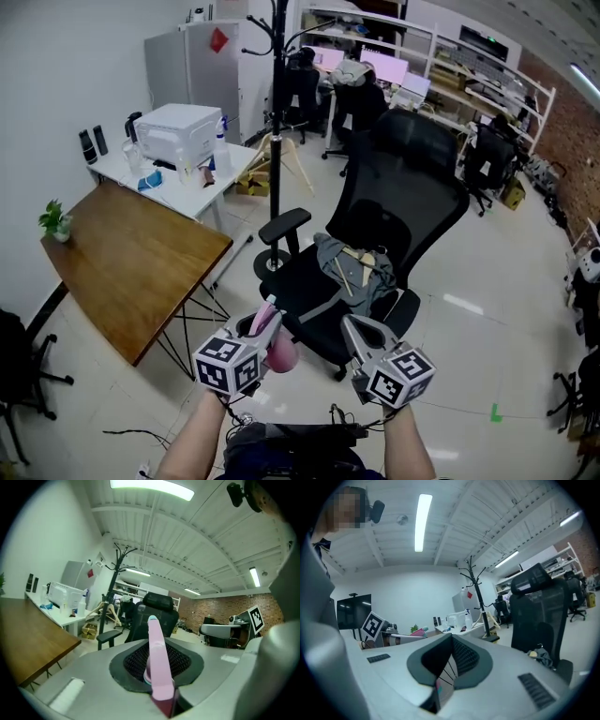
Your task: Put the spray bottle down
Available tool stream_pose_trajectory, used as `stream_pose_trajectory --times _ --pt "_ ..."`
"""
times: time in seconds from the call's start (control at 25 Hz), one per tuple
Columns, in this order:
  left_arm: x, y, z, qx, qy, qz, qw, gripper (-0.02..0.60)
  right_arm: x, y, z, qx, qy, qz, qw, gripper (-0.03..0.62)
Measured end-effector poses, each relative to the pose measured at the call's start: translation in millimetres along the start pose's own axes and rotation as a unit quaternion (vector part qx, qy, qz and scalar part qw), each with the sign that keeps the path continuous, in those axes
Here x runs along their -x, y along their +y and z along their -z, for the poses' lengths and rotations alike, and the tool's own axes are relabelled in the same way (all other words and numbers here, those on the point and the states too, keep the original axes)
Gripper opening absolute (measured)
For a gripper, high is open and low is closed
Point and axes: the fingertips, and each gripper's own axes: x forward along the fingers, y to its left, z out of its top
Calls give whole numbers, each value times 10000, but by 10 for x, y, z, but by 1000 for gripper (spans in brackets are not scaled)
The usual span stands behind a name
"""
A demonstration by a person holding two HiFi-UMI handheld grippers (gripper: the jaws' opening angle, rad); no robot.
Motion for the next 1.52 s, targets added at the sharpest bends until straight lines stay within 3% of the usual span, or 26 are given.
stream_pose_trajectory --times 0.52,0.88,1.08,1.52 --pt "984 1498 -273 173 -318 -999 9943 78 -1510 1061 -2 167 149 -990 9948 5" --pt "1409 2251 -355 394 -495 -1680 9838 78 -2309 1502 0 246 299 -1619 9861 5" --pt "1518 2674 -412 462 -571 -2105 9748 78 -2874 1640 18 237 388 -2072 9772 5" --pt "1543 3676 -722 670 -800 -3225 9408 78 -4223 1806 -125 324 613 -3250 9432 5"
